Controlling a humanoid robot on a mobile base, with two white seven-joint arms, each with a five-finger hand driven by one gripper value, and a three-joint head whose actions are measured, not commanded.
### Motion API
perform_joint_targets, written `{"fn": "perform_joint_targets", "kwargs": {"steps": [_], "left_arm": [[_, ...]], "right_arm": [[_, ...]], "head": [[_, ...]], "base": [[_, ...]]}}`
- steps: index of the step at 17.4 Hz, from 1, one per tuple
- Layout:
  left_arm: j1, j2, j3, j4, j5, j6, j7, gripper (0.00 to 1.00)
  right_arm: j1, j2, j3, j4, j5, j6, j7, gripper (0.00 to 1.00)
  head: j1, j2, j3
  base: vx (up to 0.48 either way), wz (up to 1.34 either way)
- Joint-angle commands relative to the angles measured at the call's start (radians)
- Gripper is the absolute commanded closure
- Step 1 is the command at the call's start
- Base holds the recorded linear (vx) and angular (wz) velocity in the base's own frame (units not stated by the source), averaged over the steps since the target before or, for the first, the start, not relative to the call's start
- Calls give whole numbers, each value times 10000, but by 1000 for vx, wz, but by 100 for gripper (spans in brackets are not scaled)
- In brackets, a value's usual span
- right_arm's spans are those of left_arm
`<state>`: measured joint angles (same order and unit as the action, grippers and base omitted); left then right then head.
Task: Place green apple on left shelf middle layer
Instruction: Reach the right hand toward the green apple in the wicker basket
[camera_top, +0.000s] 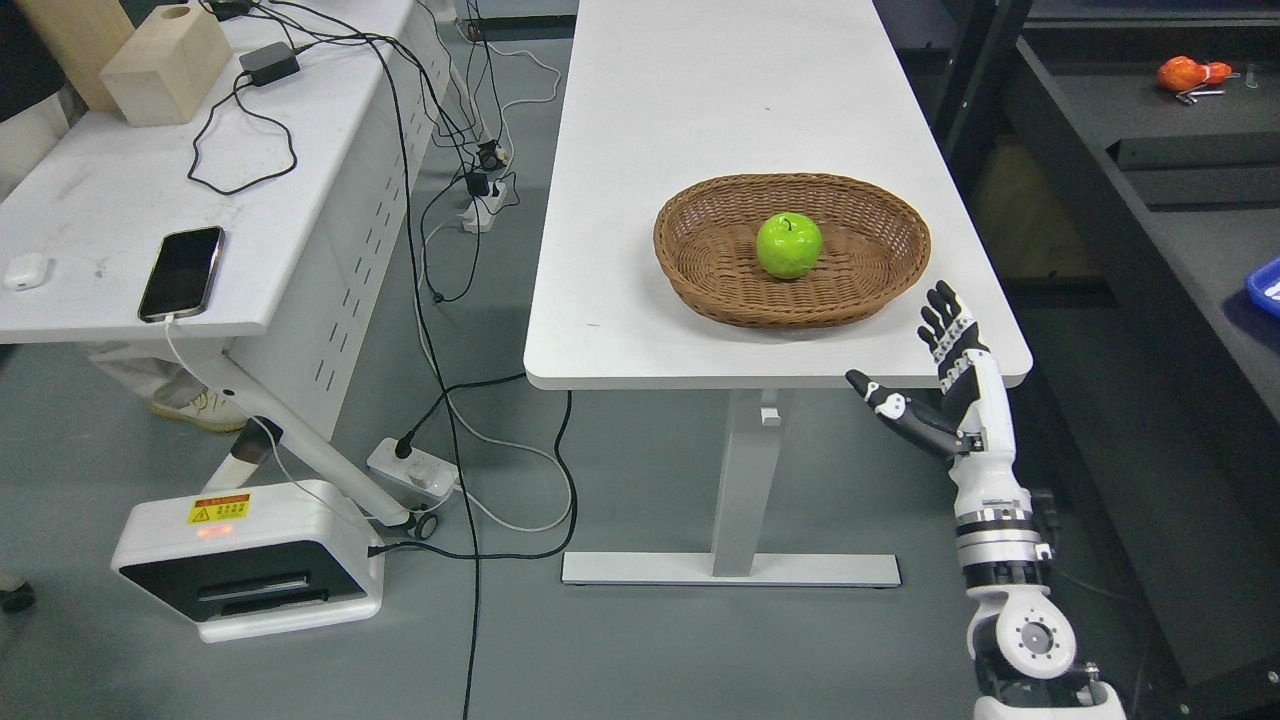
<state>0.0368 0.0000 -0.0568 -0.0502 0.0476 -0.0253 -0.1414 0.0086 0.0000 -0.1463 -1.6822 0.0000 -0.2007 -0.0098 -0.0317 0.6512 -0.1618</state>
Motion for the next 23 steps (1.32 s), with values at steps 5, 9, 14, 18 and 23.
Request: {"fn": "perform_joint_targets", "kwargs": {"steps": [5,9,14,18,23], "left_arm": [[0,175,0,-4,0,8,3,0],[0,175,0,11,0,8,3,0],[0,175,0,-4,0,8,3,0],[0,175,0,-4,0,8,3,0],[0,175,0,-4,0,8,3,0]], "right_arm": [[390,-245,-516,-221,-2,-1855,266,0],[-85,-2314,604,-252,5193,-1387,802,0],[-1570,-2670,1213,-267,5124,-1169,1846,0],[-3394,-2288,2809,296,5292,-251,1923,0],[-5512,-2270,3457,2965,5936,332,2796,0]], "head": [[0,0,0],[0,0,0],[0,0,0],[0,0,0],[0,0,0]], "base": [[-16,-33],[-38,-35],[-86,38],[-58,66],[31,-56]]}}
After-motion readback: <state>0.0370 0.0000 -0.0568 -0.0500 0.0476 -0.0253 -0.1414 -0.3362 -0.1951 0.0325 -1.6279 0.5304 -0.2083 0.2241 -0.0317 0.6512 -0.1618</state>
